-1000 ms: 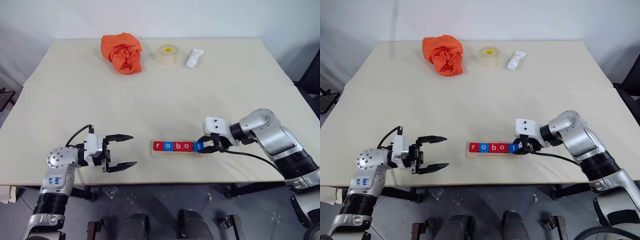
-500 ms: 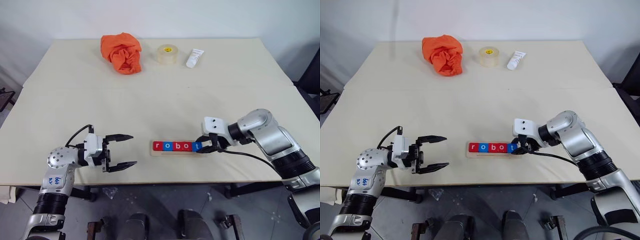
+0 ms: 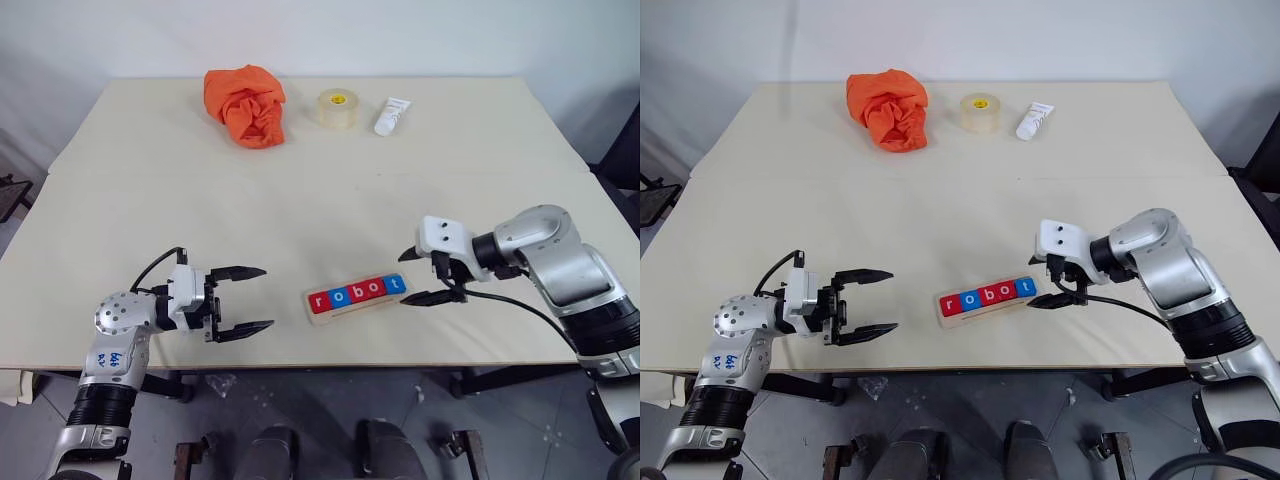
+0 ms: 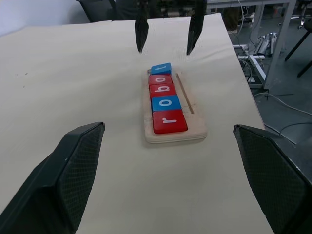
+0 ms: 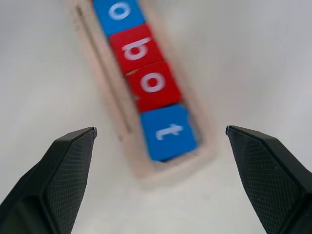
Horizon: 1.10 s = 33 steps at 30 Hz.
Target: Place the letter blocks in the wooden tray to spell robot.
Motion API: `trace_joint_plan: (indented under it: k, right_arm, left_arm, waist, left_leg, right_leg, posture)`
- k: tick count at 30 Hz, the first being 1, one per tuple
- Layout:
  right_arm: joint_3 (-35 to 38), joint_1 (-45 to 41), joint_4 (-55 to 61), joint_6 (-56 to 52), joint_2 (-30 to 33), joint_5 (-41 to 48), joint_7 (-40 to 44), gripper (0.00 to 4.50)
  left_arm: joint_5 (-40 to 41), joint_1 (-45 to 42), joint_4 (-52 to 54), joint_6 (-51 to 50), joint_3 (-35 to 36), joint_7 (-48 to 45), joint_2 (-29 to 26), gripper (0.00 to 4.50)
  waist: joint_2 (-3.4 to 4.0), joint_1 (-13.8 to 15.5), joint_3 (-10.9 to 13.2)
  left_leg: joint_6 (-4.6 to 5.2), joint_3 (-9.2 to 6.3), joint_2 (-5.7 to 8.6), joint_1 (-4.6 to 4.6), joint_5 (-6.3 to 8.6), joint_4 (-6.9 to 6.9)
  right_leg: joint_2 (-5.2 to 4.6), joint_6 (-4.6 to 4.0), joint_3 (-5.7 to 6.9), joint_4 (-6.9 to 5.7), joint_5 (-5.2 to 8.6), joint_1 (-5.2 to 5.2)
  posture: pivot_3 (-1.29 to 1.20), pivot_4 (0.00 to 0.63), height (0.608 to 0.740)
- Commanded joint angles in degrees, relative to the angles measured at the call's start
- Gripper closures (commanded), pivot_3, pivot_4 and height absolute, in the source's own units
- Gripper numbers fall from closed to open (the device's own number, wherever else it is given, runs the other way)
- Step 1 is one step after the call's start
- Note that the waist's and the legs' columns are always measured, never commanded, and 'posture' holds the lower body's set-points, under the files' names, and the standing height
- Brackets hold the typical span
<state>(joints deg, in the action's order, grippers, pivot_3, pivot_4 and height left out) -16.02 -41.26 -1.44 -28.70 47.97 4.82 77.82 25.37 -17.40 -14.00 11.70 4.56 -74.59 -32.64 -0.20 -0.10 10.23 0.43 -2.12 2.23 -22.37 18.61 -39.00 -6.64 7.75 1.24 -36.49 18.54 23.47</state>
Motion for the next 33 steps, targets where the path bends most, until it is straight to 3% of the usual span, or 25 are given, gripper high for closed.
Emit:
trace_joint_plan:
  k: [1, 3, 6, 16, 28, 33]
  right_arm:
    - [3.17, 1.20, 1.17, -0.03, 0.97, 1.04, -2.04, 0.04]
    - [3.35, 2.22, 0.80, 0.97, 1.56, 1.36, -1.37, 0.20]
    - [2.69, 2.84, -0.39, 2.25, 1.50, 0.77, -1.83, 0.95]
    - [0.85, 3.58, -2.06, 4.27, 0.96, 0.62, -0.81, 4.49]
    - [-0.64, 1.57, -6.95, 7.26, -2.76, -1.32, -1.36, 4.49]
    - [0.37, 1.12, -5.19, 6.63, -1.42, -0.55, -0.06, 4.49]
  left_arm:
    - [0.31, -1.64, -0.66, 0.94, 0.70, -0.32, 0.05, 0.00]
    - [0.19, -2.24, -1.22, 1.12, 0.38, -0.64, 0.25, 0.00]
    - [0.05, -3.09, -1.79, 1.16, 0.13, -0.85, 0.57, 0.00]
    - [0.42, -1.69, -0.43, 0.87, 0.54, -1.00, 0.11, 0.00]
    - [0.54, 0.26, 1.82, 0.47, 0.97, -0.05, -0.07, 0.00]
    - [0.60, 0.94, 2.41, 0.44, 1.09, 0.31, -0.21, 0.00]
  waist:
    - [0.00, 0.00, 0.00]
    - [0.00, 0.01, 0.00]
    - [0.00, 0.00, 0.00]
    - [0.00, -0.03, 0.00]
    - [0.00, -0.07, 0.00]
    - [0.00, -0.08, 0.00]
  left_leg:
    - [0.00, 0.00, 0.01, 0.00, 0.00, 0.00]
    - [0.00, 0.01, 0.03, 0.00, 0.00, 0.00]
    - [0.00, 0.01, 0.03, 0.00, 0.00, 0.00]
    - [0.00, 0.01, 0.02, 0.00, 0.00, -0.01]
    - [0.00, 0.01, 0.01, 0.01, 0.00, -0.01]
    - [0.00, 0.01, 0.00, 0.01, 0.00, -0.02]
  right_leg:
    - [0.01, 0.00, -0.01, -0.01, 0.00, 0.00]
    - [0.01, 0.00, -0.01, -0.02, 0.00, 0.01]
    - [0.03, 0.00, 0.00, -0.02, 0.00, 0.01]
    - [0.05, 0.00, 0.00, -0.02, 0.00, 0.01]
    - [0.05, 0.00, 0.00, -0.03, 0.00, 0.00]
    - [0.04, 0.00, 0.00, -0.03, 0.00, 0.00]
  posture:
    - [0.00, 0.150, 0.740]
    - [0.00, 0.150, 0.740]
    - [0.00, 0.150, 0.740]
    - [0.00, 0.150, 0.740]
    - [0.00, 0.150, 0.740]
    - [0.00, 0.150, 0.740]
